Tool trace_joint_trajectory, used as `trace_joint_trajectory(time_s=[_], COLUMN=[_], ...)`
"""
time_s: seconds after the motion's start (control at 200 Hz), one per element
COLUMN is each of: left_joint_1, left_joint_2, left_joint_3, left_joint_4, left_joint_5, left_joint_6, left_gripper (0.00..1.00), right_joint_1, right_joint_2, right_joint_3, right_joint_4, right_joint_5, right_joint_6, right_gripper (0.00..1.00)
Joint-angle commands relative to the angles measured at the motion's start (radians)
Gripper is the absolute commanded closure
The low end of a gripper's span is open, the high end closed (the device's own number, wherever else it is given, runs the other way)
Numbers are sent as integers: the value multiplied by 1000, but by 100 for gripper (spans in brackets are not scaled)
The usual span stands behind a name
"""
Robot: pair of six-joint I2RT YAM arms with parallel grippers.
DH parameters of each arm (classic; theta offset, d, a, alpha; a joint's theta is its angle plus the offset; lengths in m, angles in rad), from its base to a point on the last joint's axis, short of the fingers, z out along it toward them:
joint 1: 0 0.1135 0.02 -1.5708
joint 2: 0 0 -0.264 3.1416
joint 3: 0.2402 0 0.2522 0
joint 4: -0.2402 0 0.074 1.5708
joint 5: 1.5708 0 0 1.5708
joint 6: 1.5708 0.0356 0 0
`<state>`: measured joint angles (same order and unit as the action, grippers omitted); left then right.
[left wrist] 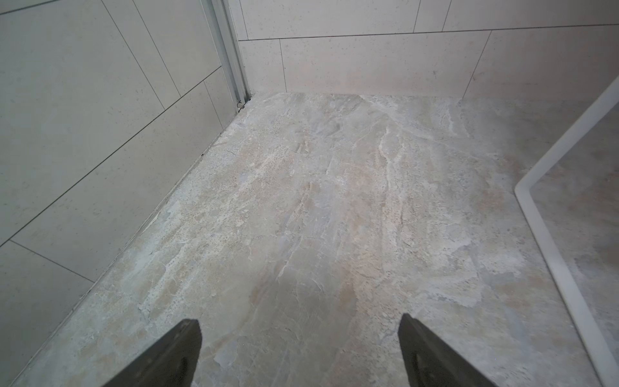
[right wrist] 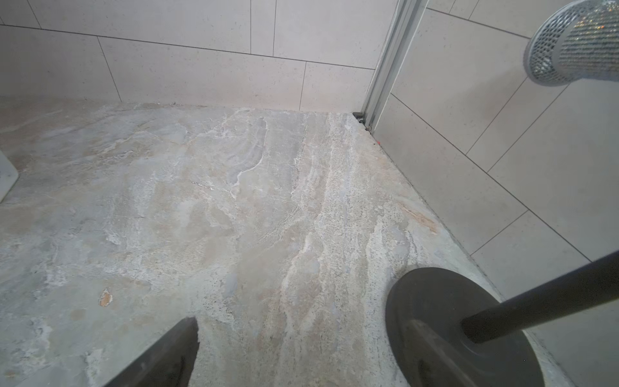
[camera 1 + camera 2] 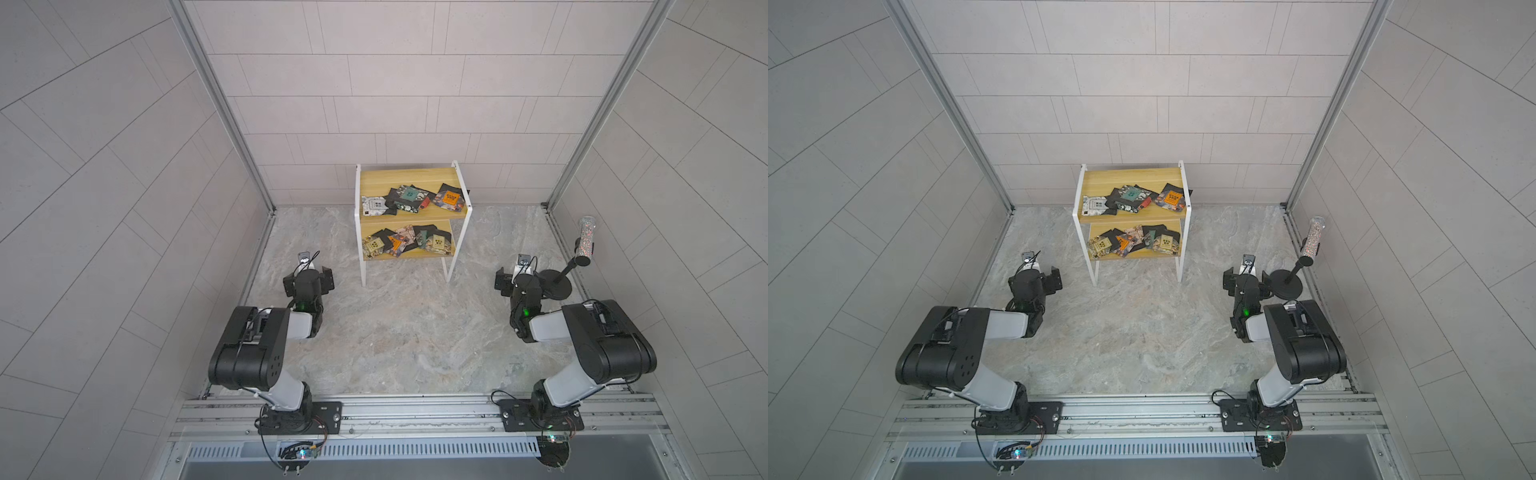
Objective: Remove the tea bags from the shelf
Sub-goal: Pick up the tea bag from the shelf.
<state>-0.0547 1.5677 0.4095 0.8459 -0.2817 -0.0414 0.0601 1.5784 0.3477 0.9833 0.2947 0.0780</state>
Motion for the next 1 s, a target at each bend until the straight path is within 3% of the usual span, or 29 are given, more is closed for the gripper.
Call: trace_joint_trajectory(time_s=[0.0,0.906,0.996], left_joint_1=[-5,-5,-4], left_joint_2=[9,-12,-72], left_joint_3=[-11,0,72], left_joint_4=[51,16,-174], left_joint_5=[-9,-22,-85], left_joint_6=[12,6,-24], left_gripper=[0,0,0], right_joint_1=[-3,-3,-5], right_joint_2=[-3,-10,-78], right_joint_3=[10,8,27], right_joint_4=[-6,0,-104], right_joint_5=[-2,11,25], right_joint_6=[7,8,23], right_gripper=[0,0,0])
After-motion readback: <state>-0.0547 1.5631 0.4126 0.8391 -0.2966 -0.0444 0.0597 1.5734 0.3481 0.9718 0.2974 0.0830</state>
